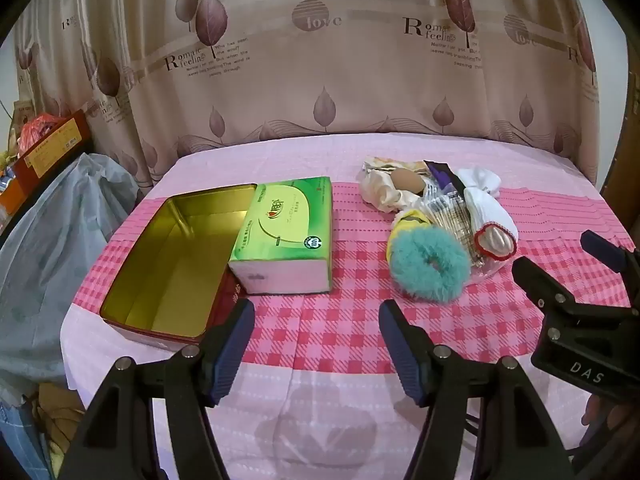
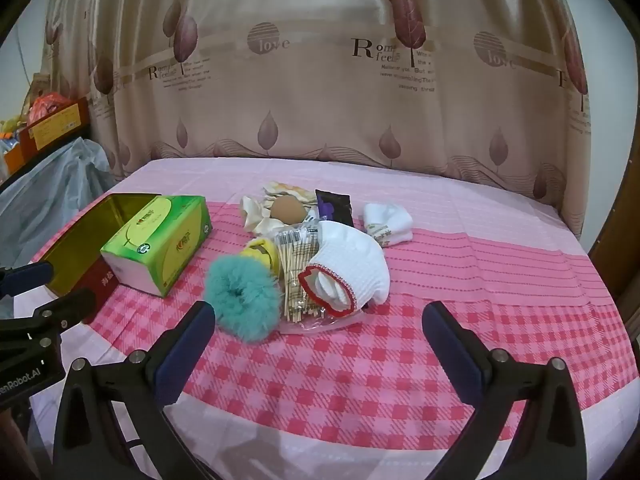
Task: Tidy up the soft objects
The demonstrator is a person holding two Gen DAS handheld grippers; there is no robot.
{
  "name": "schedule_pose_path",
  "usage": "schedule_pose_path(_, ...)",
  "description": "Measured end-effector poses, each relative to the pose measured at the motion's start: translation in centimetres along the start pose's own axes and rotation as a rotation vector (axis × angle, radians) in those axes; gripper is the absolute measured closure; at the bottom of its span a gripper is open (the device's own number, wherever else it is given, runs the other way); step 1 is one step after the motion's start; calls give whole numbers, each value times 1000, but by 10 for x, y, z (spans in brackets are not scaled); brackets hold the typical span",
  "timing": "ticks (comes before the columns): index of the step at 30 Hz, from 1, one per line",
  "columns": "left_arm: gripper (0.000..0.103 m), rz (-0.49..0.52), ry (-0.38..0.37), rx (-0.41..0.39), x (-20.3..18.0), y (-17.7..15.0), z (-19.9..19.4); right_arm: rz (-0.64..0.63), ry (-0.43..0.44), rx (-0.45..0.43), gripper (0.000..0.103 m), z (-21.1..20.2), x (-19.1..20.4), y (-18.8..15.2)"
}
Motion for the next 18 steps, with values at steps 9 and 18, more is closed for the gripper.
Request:
schedule_pose_path(9, 37, 2, -1, 9, -3, 0, 0, 0, 0, -1, 0, 0, 0, 0)
schedule_pose_path(18, 37, 2, -8, 10, -3, 1, 2, 2, 1, -2, 0, 0, 0, 0)
Point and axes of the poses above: each gripper's, at about its wrist camera, not at the fingertips, and z roughly the way its jaws point, x to its left, y to its top, the point moved 8 cm from there along z, roughly the way its jaws point, and after that the axes turned 5 degrees about -x, right-handed, at the moved point
